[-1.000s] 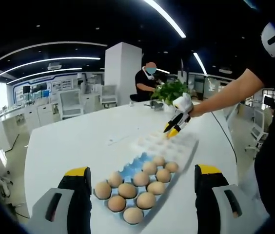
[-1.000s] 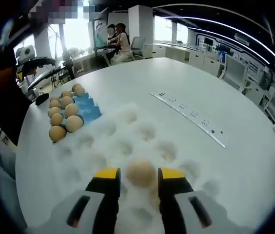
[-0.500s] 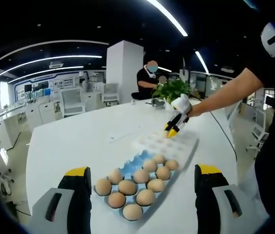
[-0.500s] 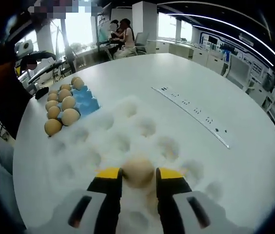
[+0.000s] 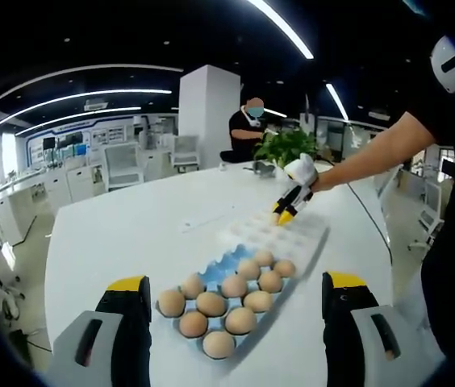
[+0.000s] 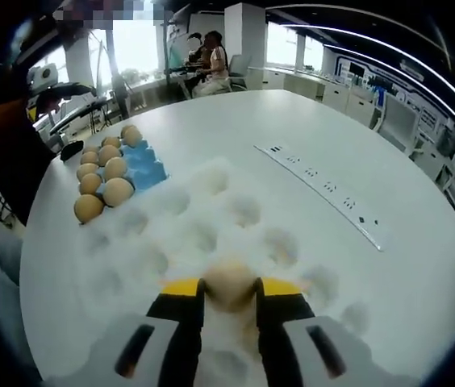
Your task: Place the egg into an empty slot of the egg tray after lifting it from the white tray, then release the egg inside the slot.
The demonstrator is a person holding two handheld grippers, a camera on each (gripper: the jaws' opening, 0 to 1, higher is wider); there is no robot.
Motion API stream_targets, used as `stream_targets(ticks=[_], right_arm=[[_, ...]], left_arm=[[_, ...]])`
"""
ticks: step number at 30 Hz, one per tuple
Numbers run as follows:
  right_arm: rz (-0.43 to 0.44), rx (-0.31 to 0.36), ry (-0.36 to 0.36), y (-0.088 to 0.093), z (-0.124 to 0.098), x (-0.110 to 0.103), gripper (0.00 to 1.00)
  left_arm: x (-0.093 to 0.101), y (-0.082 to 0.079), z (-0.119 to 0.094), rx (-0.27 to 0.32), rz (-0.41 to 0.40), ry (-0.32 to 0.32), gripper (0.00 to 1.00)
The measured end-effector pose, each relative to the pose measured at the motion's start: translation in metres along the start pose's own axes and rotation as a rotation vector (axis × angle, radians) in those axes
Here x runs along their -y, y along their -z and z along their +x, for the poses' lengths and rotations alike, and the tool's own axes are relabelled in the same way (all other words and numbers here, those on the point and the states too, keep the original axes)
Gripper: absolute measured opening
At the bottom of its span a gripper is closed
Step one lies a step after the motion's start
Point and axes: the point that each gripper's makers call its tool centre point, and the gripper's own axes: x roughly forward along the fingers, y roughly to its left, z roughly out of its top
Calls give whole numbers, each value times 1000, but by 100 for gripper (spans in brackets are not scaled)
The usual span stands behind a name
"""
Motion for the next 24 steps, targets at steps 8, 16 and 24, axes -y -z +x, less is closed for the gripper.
stream_targets(ticks=[8,16,24], right_arm=[[2,11,10,-2,-3,1,26],[18,42,16,-8,-12,2,26],[12,66,13,-16,-23,-2,26]], left_arm=[[2,-3,1,3,6,4,90],[4,-4,3,3,9,10,90],[7,-6,7,9,12,20,90]])
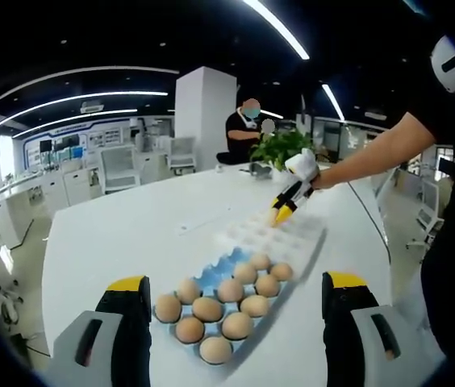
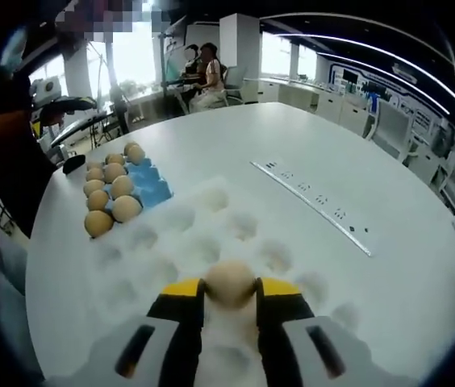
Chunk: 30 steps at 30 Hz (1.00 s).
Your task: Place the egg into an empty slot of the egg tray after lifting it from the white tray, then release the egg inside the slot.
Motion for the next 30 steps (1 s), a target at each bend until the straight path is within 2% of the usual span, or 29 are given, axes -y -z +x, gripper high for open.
stream_targets(ticks=[5,12,23,30], right_arm=[[-20,19,-14,-10,-2,-8,26],[-54,48,-47,-34,11,-27,26],[-104,85,-123,-75,47,-65,26],[-136,114,-184,-109,80,-93,26]], left_arm=[[1,0,0,4,0,3,90],[0,-1,-2,10,2,3,90],[-4,2,-16,16,-4,-17,90],[-8,4,-28,19,-12,-38,90]])
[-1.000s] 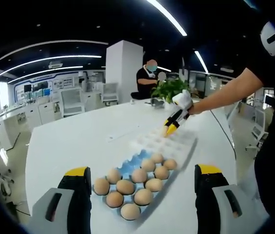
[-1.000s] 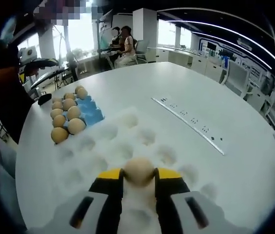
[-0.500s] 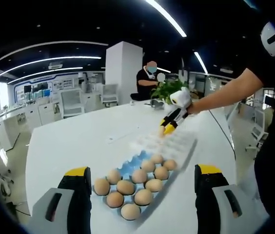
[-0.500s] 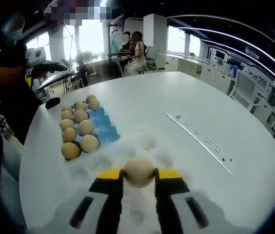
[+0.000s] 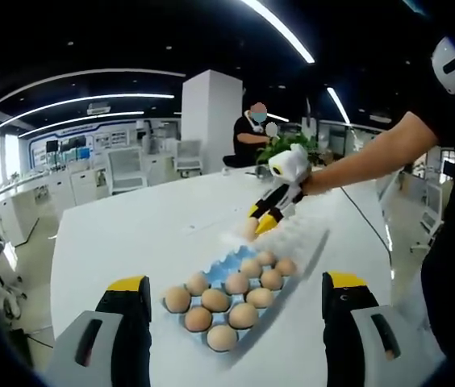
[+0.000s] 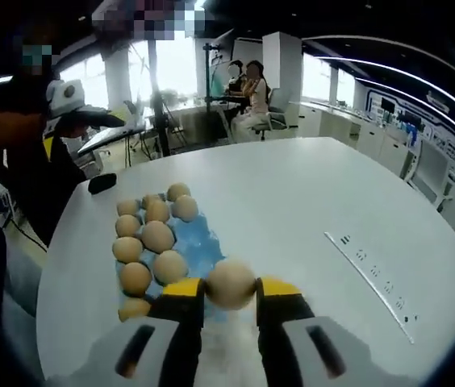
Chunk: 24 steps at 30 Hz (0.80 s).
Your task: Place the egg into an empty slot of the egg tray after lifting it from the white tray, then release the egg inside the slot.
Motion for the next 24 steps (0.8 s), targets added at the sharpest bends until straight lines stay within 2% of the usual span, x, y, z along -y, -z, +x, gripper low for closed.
stream_targets(ticks=[13,24], right_arm=[[-29,2,-73,-30,58,-28,26],[-40,-44,-98,-31,86,-35,26]], left_arm=[[-8,6,-16,-4,-13,-24,90],[-14,8,-26,-2,-26,-48,90]])
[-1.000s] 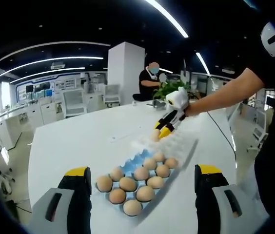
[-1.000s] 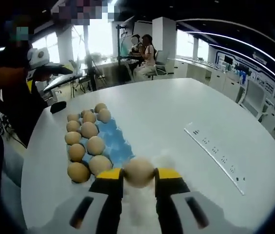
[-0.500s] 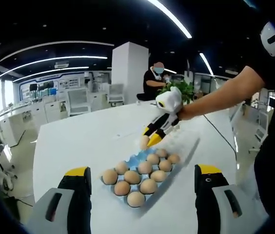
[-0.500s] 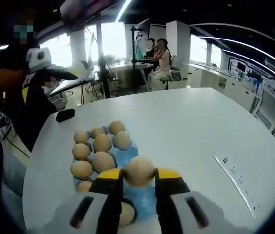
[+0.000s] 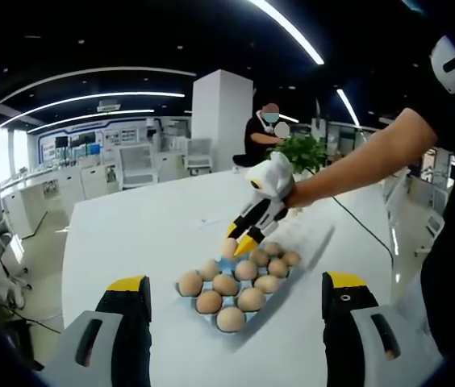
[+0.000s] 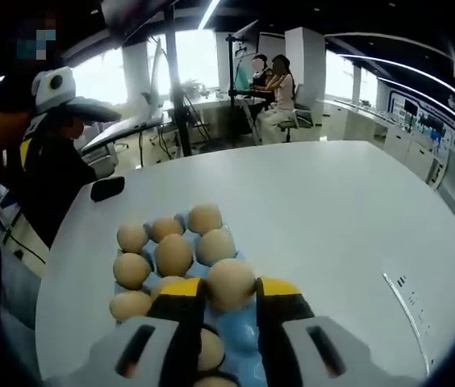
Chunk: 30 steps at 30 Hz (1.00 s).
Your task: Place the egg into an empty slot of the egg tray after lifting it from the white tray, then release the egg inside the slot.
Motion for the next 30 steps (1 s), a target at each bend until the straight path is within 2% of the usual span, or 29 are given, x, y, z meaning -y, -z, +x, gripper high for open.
stream_targets(ticks=[7,11,14,22,30], right_arm=[[11,-32,-6,7,11,0,26],[9,-74,-6,17,18,-2,26],[28,-73,-8,18,19,-3,27],[13,-80,-14,23,20,-5,27],[16,-61,-8,26,10,-6,29]], left_arm=[[0,5,-5,-6,-6,-10,90],[0,7,-6,-5,-7,-16,90],[1,9,-8,-4,-8,-20,90],[3,14,-9,-8,-9,-24,90],[4,14,-7,-7,-2,-18,90]])
